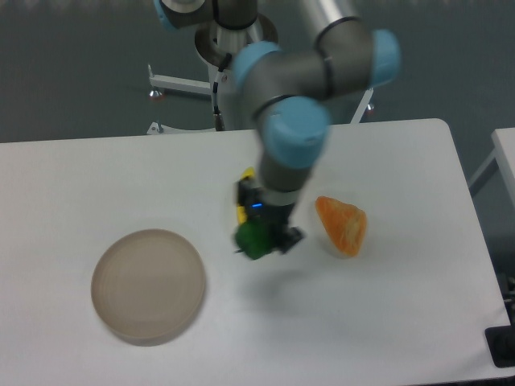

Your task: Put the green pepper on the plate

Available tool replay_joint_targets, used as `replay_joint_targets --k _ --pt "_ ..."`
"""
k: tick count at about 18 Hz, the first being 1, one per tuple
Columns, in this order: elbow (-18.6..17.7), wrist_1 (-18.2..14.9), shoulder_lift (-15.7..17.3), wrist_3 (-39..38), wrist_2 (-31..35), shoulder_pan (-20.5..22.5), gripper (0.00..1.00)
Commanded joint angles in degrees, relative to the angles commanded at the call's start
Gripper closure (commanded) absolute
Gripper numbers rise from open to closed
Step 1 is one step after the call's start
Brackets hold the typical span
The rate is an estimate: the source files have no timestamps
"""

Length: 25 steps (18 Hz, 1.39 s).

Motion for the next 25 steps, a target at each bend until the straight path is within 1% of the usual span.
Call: replay_joint_targets --k 2,3,4,6,8,10,11,12,15,16,17,18,19,20,21,23,25 --pt "-0.1 1.4 -1.7 -4.0 0.2 -2.6 1.0" --pt "-0.1 2.9 -2.6 -5.5 0.2 -3.5 1.0" --pt "-0.1 4.6 -3.8 -6.7 0.1 -4.8 0.99" --pt "0.0 5.9 -5.5 -8.0 0.4 -7.1 0.99" --pt "-0.5 6.1 -6.3 -7.9 0.3 -8.4 0.93" --pt "-0.6 6.2 -7.2 -7.8 0.3 -8.5 0.83" --pt "-0.7 6.2 -7.4 -7.8 0.3 -8.5 0.77" --pt "-0.8 6.2 -7.9 -7.8 0.3 -8.5 0.68" --pt "-0.8 6.4 -8.4 -7.6 0.3 -8.7 0.53" --pt "-0.8 6.4 -8.5 -7.5 0.4 -8.7 0.45" --pt "-0.8 6.5 -8.6 -7.6 0.4 -8.7 0.33" --pt "-0.8 6.6 -8.6 -7.8 0.4 -8.7 0.0" --pt "-0.8 7.3 -8.5 -8.0 0.4 -8.7 0.0" --pt "-0.9 8.9 -8.2 -8.0 0.5 -8.7 0.0" --pt "-0.8 9.4 -7.7 -8.0 0.8 -8.7 0.0" --pt "-0.5 9.5 -6.2 -7.8 1.5 -8.7 0.0" --pt "-0.5 9.4 -4.3 -7.7 4.6 -8.5 0.0"
